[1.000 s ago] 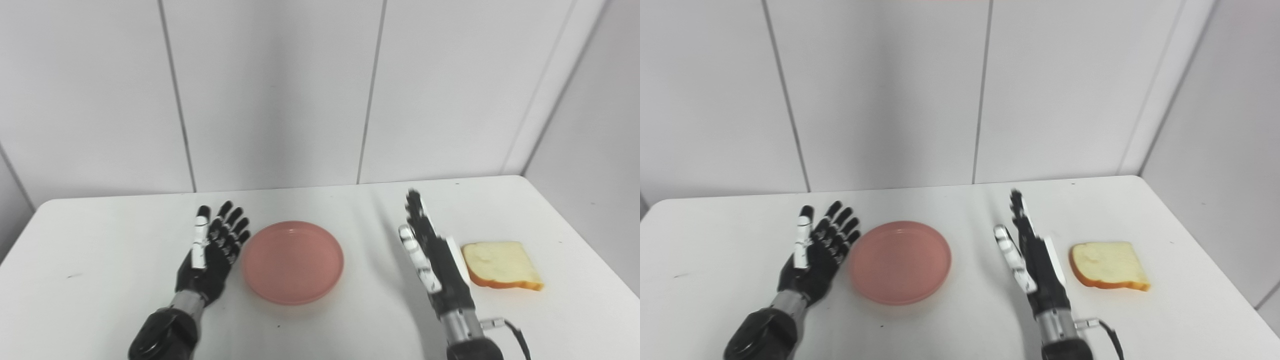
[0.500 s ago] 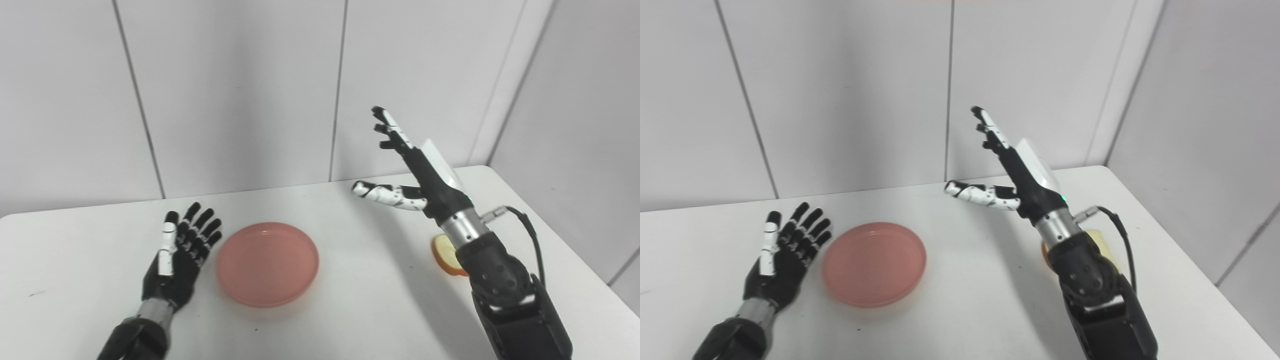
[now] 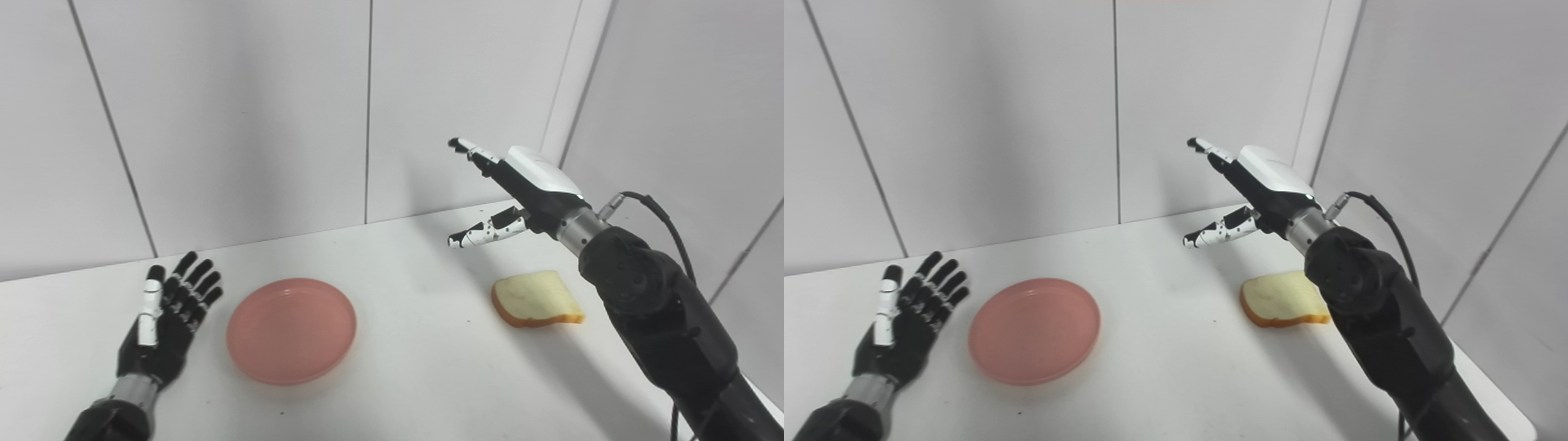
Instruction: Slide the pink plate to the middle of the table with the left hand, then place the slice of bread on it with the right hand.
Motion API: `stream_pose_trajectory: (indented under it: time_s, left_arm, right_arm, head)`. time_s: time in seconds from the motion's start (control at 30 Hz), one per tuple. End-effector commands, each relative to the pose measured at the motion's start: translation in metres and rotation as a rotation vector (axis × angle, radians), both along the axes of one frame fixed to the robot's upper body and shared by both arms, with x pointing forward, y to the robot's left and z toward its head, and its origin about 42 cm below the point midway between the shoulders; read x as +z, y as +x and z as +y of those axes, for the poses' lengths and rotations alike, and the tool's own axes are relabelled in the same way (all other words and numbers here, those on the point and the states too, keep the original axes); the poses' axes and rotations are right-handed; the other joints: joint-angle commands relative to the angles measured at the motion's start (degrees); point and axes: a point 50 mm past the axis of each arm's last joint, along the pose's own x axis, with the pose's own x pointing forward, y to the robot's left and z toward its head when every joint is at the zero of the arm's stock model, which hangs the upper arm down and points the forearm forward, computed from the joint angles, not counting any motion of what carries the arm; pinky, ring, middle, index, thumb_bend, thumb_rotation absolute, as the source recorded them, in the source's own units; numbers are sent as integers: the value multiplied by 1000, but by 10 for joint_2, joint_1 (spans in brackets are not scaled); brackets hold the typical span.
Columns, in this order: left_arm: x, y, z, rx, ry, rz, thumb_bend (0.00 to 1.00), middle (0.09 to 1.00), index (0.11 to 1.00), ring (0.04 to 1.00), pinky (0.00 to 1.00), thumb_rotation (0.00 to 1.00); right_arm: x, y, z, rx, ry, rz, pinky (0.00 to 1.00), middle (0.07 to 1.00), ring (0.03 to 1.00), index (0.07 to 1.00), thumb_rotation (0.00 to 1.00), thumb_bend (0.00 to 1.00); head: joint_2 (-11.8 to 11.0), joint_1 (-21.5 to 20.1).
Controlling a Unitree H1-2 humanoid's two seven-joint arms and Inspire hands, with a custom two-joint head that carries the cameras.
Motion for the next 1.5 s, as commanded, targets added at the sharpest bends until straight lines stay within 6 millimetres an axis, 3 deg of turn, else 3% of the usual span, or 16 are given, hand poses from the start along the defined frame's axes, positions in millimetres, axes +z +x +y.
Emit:
stream_pose_trajectory:
  time_s: [0.0,0.2,0.57,0.67,0.9,1.07,1.17,1.33,1.47]
  left_arm:
    - [-68,-42,25,30,34,233,808,920,920,922,942,865]
    - [-70,-41,35,34,32,238,802,925,928,918,922,850]
    - [-71,-41,36,28,25,236,794,921,926,909,910,831]
    - [-68,-40,36,27,26,235,803,921,923,909,906,833]
    - [-65,-40,38,26,29,229,802,927,929,920,919,845]
    - [-64,-40,41,30,18,229,785,923,927,908,910,842]
    - [-62,-39,43,20,3,226,785,932,938,913,922,842]
    - [-61,-39,46,17,3,229,782,930,940,904,913,835]
    - [-61,-40,46,15,2,227,777,927,938,904,907,836]
  right_arm:
    - [25,4,-7,-28,-64,-20,813,919,891,940,263,1000]
    - [22,9,-21,-68,-203,144,829,966,925,985,300,1000]
    - [-3,17,-52,-150,-249,337,889,1000,981,1000,349,1000]
    - [-8,18,-56,-193,-285,378,855,1000,964,1000,358,1000]
    - [-18,20,-67,-222,-257,412,839,990,948,1000,302,1000]
    - [-24,17,-73,-220,-267,440,864,1000,961,1000,366,1000]
    - [-27,17,-74,-237,-282,446,819,1000,942,1000,348,1000]
    - [-36,15,-77,-216,-314,459,910,1000,995,1000,335,1000]
    - [-39,15,-80,-234,-363,495,922,1000,999,1000,326,1000]
  head:
    - [0,-4]
    - [5,-11]
    - [8,-6]
    - [10,-8]
    - [17,-12]
    - [24,-19]
    - [27,-21]
    - [29,-23]
    - [35,-22]
